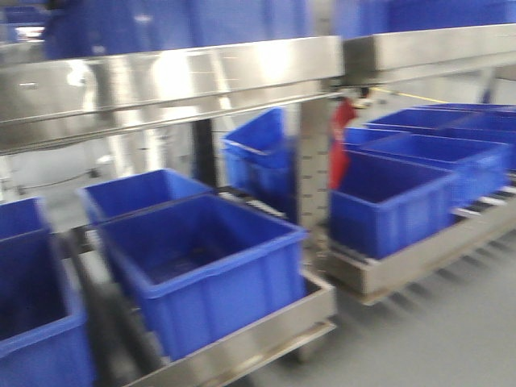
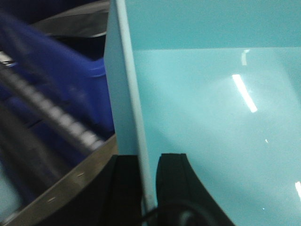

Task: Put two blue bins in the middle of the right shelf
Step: 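Drive up to the shelf rack of blue bins holding the teal bin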

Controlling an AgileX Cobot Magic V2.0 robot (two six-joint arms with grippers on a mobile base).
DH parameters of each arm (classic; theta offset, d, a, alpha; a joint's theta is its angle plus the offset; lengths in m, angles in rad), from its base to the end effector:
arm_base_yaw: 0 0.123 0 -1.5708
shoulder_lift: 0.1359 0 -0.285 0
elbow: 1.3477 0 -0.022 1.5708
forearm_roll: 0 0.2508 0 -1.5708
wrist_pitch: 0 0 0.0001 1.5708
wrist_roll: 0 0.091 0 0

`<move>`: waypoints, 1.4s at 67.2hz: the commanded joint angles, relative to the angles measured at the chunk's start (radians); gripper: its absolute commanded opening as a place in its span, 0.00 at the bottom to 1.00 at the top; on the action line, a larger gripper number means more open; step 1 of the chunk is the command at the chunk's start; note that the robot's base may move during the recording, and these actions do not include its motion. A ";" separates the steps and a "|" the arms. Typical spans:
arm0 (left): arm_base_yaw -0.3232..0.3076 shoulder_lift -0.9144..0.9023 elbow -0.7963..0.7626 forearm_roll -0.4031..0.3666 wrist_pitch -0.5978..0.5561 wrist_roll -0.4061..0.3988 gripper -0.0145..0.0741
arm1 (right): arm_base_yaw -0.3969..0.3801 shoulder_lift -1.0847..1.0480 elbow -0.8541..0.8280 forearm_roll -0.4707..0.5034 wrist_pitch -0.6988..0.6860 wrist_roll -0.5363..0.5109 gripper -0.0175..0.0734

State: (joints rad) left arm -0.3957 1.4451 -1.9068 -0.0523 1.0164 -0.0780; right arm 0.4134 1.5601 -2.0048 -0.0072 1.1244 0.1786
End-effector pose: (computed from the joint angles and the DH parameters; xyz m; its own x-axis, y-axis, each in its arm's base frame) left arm 0.2628 -0.1142 0.5166 -0.4574 0.0770 -0.8859 0.3756 0.9197 -0.1140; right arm 0.2896 0.1264 0.5010 -0.5728 -0.0606 -0.8174 -0.3014 0.9430 0.1413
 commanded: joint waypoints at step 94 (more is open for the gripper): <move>0.002 -0.015 -0.011 -0.025 -0.047 0.015 0.04 | -0.002 -0.007 -0.010 -0.016 -0.037 -0.021 0.03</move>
State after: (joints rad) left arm -0.3957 1.4451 -1.9068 -0.0523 1.0164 -0.0780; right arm 0.4134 1.5601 -2.0048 -0.0072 1.1221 0.1786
